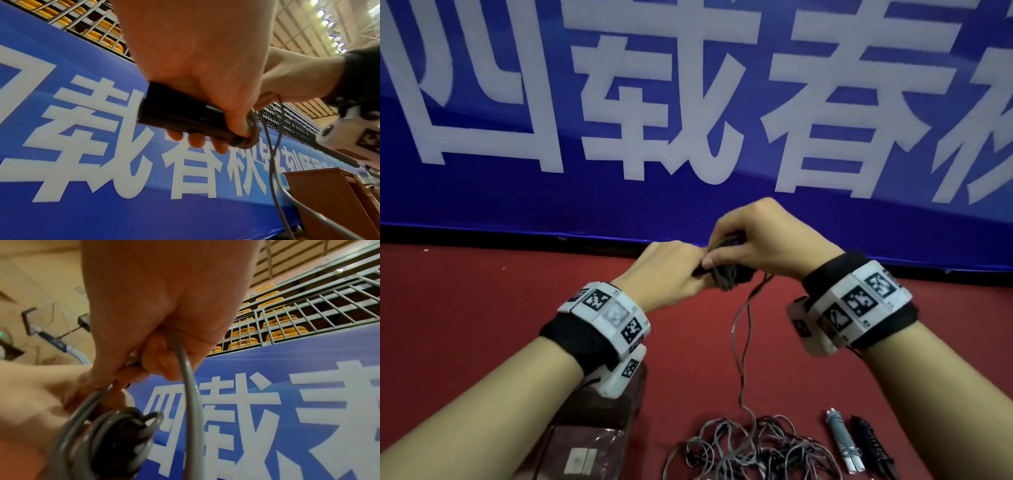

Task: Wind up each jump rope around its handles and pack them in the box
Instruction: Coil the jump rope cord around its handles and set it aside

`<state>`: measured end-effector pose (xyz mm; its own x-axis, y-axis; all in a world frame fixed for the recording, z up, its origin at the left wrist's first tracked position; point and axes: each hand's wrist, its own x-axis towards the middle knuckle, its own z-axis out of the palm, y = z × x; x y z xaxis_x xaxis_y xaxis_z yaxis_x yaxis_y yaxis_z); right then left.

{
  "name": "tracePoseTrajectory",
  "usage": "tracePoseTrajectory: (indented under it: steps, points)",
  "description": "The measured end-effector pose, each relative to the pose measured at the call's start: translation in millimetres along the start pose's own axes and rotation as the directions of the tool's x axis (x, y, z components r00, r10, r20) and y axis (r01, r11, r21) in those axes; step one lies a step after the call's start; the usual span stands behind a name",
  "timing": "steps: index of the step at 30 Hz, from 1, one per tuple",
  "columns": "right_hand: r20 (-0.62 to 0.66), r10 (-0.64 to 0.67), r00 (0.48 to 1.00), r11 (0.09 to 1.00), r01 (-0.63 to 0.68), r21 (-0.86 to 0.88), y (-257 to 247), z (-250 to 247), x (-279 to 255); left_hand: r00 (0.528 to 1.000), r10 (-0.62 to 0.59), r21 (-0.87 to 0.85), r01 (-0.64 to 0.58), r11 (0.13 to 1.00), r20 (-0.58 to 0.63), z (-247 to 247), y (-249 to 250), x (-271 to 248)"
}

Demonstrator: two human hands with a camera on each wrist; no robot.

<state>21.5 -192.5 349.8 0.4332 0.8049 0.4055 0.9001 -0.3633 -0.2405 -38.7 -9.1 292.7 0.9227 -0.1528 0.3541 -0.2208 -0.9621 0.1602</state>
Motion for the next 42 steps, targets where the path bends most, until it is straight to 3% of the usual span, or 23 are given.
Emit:
tracePoseTrajectory:
  steps: [2, 4, 6, 9, 14, 18, 21, 25, 28, 31, 34, 36, 38, 39, 41, 42]
  points:
    - [-0.08, 0.034, 0.996, 0.969, -0.013, 0.249, 1, -4, 8, 0.998, 0.002, -0.205, 0.011, 0.979, 0.067, -14, 1, 1]
    - [-0.176, 0.092, 0.98, 0.888, -0.001, 0.459, 2, -3, 15, 0.991, 0.086, -0.408, -0.039, 0.912, 0.098, -28, 9, -2]
    - [-0.246, 0.179, 0.953, 0.808, 0.0, 0.589, 5, 4, 21, 0.99, 0.135, -0.573, -0.088, 0.815, 0.041, -39, 13, -3]
    - [-0.278, 0.29, 0.916, 0.701, -0.006, 0.713, 11, 23, 26, 0.991, 0.122, -0.671, -0.127, 0.73, -0.054, -46, 10, -1]
    - [-0.149, 0.474, 0.868, 0.523, -0.142, 0.84, 16, 70, 20, 0.978, -0.156, -0.75, 0.001, 0.661, -0.136, -26, -12, 1]
    - [0.024, 0.468, 0.883, 0.45, -0.262, 0.854, 25, 80, 16, 0.928, -0.357, -0.791, 0.138, 0.596, -0.108, -2, -21, 9]
    - [-0.016, 0.451, 0.892, 0.511, -0.243, 0.825, 27, 84, 8, 0.909, -0.409, -0.797, 0.186, 0.575, -0.082, 11, -15, 17]
    - [-0.026, 0.456, 0.89, 0.478, -0.22, 0.85, 43, 85, 0, 0.929, -0.366, -0.777, 0.267, 0.571, 0.051, 16, -10, 24]
    - [-0.022, 0.467, 0.884, 0.517, -0.253, 0.818, 51, 88, -5, 0.917, -0.382, -0.784, 0.322, 0.531, 0.118, 21, -6, 26]
    - [-0.084, 0.542, 0.836, 0.517, -0.253, 0.818, 50, 100, -10, 0.889, -0.453, -0.783, 0.33, 0.527, 0.07, 35, 2, 30]
    - [-0.12, 0.617, 0.777, 0.506, -0.275, 0.818, 50, 109, -9, 0.873, -0.484, -0.676, 0.318, 0.665, -0.065, 48, 3, 35]
    - [-0.059, 0.637, 0.768, 0.516, -0.368, 0.774, 49, 108, -7, 0.843, -0.521, -0.612, 0.341, 0.713, -0.137, 51, -5, 35]
    - [0.044, 0.602, 0.797, 0.607, -0.493, 0.624, 45, 103, -9, 0.807, -0.571, -0.59, 0.388, 0.708, -0.154, 51, -19, 33]
    - [0.065, 0.562, 0.825, 0.702, -0.517, 0.49, 43, 99, -10, 0.799, -0.582, -0.563, 0.415, 0.715, -0.151, 52, -25, 30]
    - [0.04, 0.427, 0.903, 0.888, -0.427, 0.167, 35, 90, -15, 0.816, -0.557, -0.461, 0.44, 0.771, -0.153, 54, -27, 23]
    - [0.045, 0.354, 0.934, 0.935, -0.355, 0.022, 29, 86, -17, 0.832, -0.534, -0.39, 0.448, 0.805, -0.147, 54, -24, 20]
